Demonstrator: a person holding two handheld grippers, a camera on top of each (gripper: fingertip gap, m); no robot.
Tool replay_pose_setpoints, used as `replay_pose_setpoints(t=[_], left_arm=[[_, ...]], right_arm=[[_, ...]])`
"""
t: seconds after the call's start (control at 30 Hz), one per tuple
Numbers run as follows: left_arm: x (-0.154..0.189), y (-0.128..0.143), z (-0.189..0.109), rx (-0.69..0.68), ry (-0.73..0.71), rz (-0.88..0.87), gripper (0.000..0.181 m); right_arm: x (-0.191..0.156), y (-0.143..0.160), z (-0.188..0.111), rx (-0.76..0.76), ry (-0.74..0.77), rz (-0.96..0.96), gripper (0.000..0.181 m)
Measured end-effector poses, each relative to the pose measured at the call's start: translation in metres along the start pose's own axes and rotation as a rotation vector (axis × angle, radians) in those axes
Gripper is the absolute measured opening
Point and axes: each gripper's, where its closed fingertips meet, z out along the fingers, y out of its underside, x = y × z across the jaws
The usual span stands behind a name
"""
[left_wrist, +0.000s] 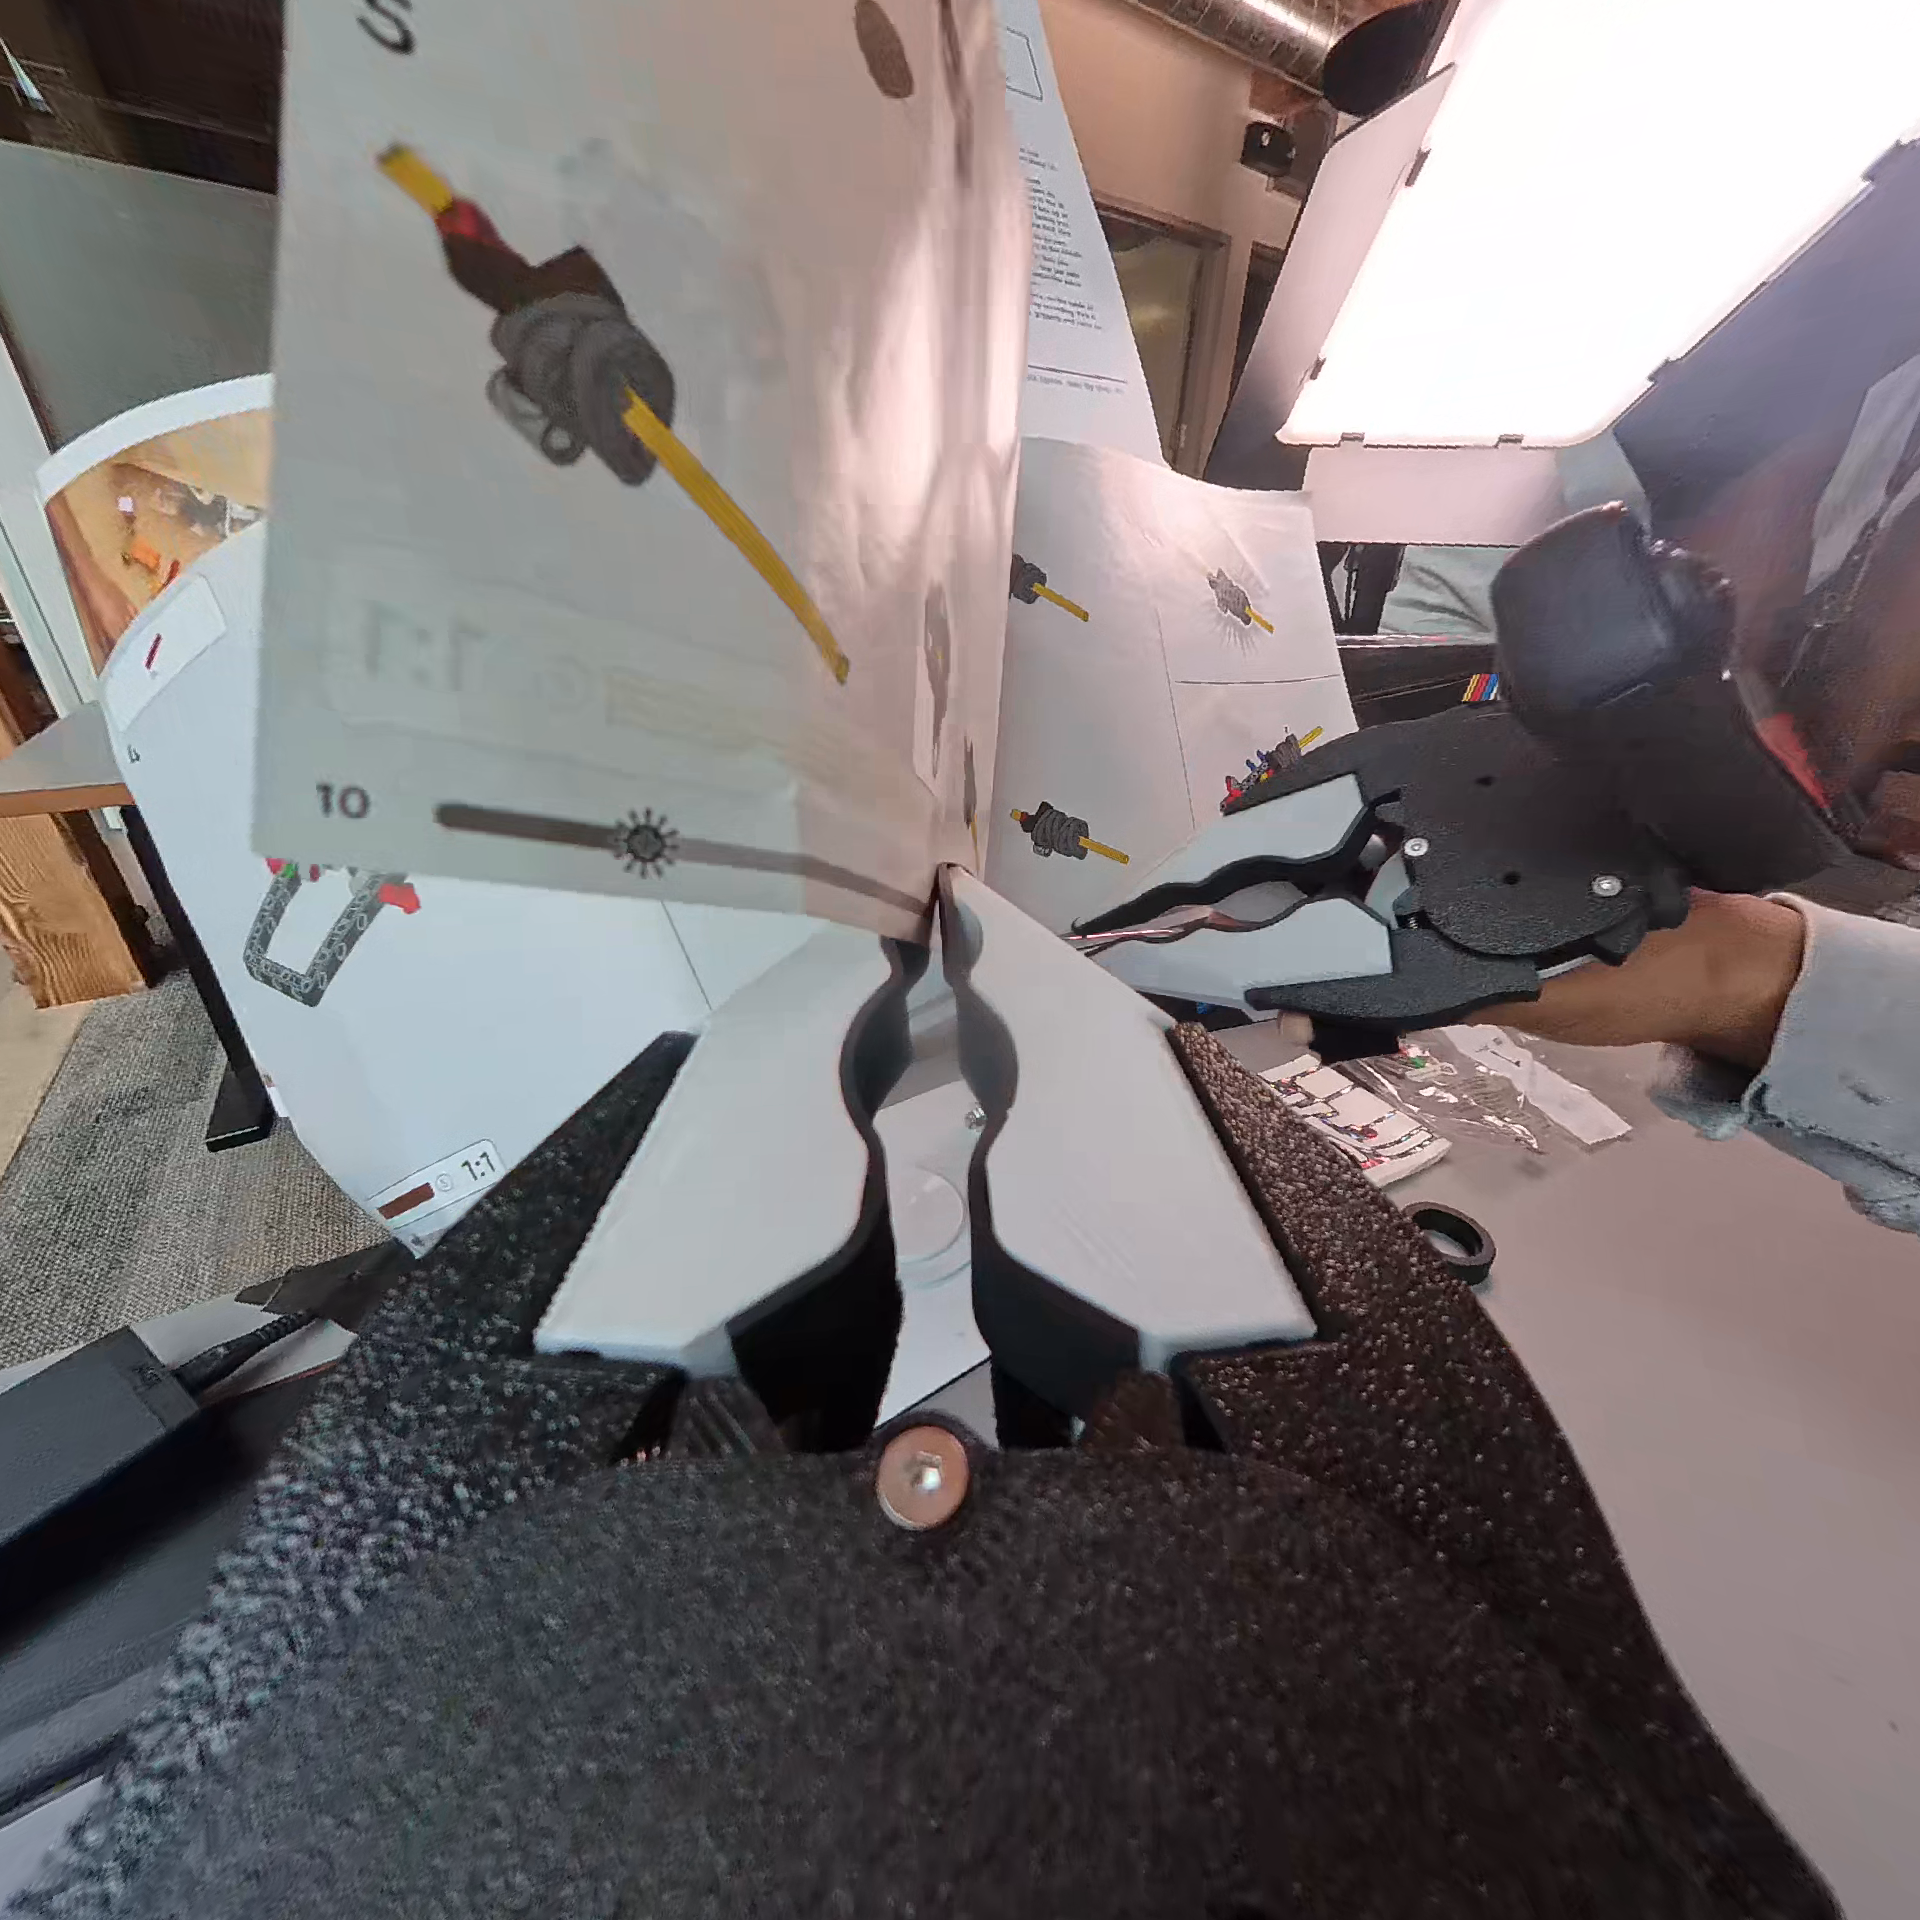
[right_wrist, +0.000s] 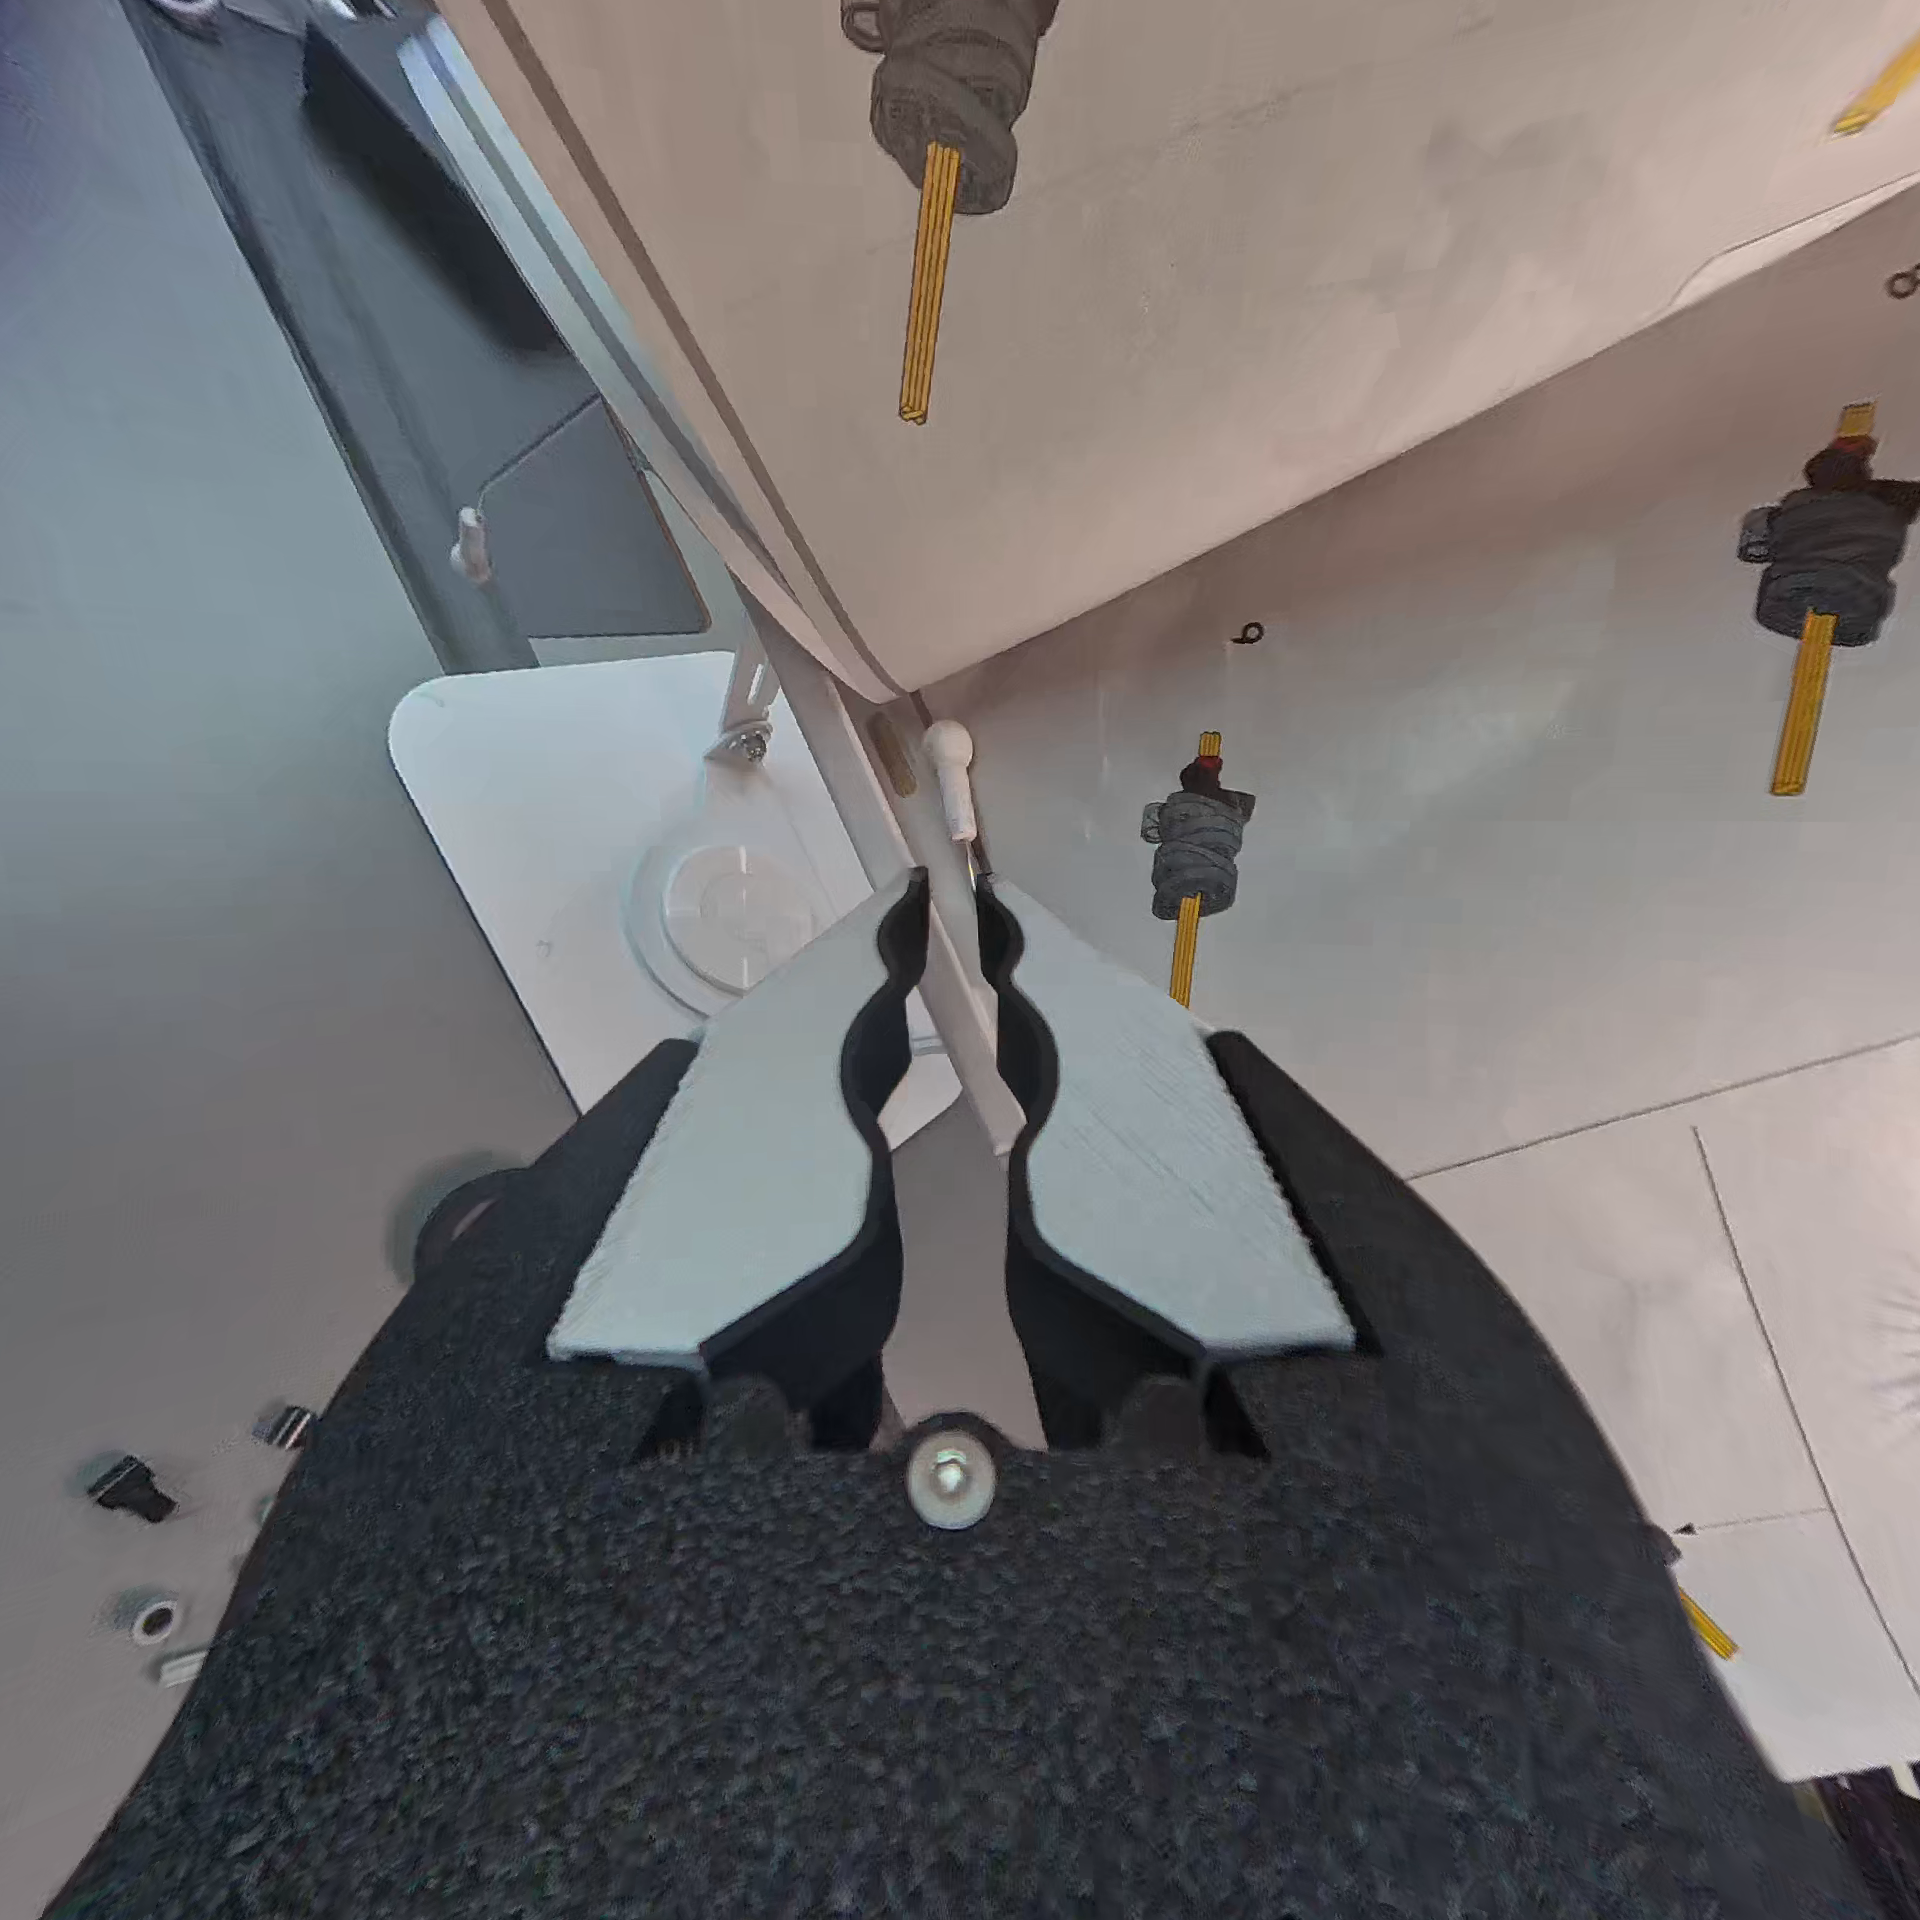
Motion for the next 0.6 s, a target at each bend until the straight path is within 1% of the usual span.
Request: replay_pose_setpoints(t=[0.03, 0.13, 0.2, 0.27, 0.3, 0.37, 0.43, 0.53, 0.6], left_arm=[[0.001, 0.000, 0.000, -0.004, 0.007, 0.001, 0.000], [0.004, 0.001, -0.002, -0.011, 0.024, 0.001, 0.000], [0.007, 0.001, -0.002, -0.011, 0.038, -0.001, 0.000], [0.011, -0.001, 0.000, -0.006, 0.053, -0.006, 0.000], [0.014, -0.003, 0.002, -0.005, 0.065, -0.004, 0.000], [0.028, -0.009, 0.007, 0.001, 0.112, 0.014, 0.000], [0.049, -0.013, 0.016, -0.005, 0.183, 0.052, 0.000], [0.092, -0.015, 0.035, -0.038, 0.301, 0.117, 0.002], [0.122, -0.013, 0.050, -0.070, 0.377, 0.174, 0.006]], right_arm=[[0.002, 0.000, 0.003, -0.011, 0.011, -0.016, 0.006], [0.004, 0.005, 0.010, -0.072, -0.011, -0.046, 0.002], [0.005, 0.006, 0.011, -0.092, -0.018, -0.107, 0.002], [0.009, 0.003, 0.009, -0.067, 0.010, -0.112, 0.001], [0.015, 0.001, 0.005, -0.023, 0.050, -0.077, 0.001], [0.029, -0.001, -0.005, 0.089, 0.112, 0.079, 0.001], [0.045, 0.003, -0.017, 0.186, 0.183, 0.253, 0.001], [0.066, 0.023, -0.030, 0.290, 0.269, 0.526, 0.003], [0.073, 0.040, -0.036, 0.348, 0.278, 0.739, 0.003]])
